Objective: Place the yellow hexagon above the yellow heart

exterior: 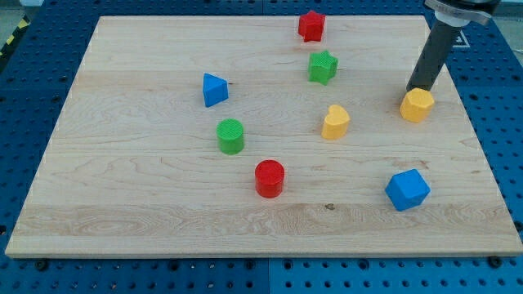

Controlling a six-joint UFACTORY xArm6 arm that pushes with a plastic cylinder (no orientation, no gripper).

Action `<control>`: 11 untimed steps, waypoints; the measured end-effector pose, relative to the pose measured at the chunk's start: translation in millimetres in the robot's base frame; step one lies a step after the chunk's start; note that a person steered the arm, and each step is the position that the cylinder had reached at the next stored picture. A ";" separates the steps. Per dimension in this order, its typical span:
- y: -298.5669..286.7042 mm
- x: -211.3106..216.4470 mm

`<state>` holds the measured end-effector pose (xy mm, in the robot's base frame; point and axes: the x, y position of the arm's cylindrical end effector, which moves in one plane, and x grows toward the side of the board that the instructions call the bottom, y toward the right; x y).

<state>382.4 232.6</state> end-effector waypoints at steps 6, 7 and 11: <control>6.4 23.8; -4.6 23.7; -38.1 41.8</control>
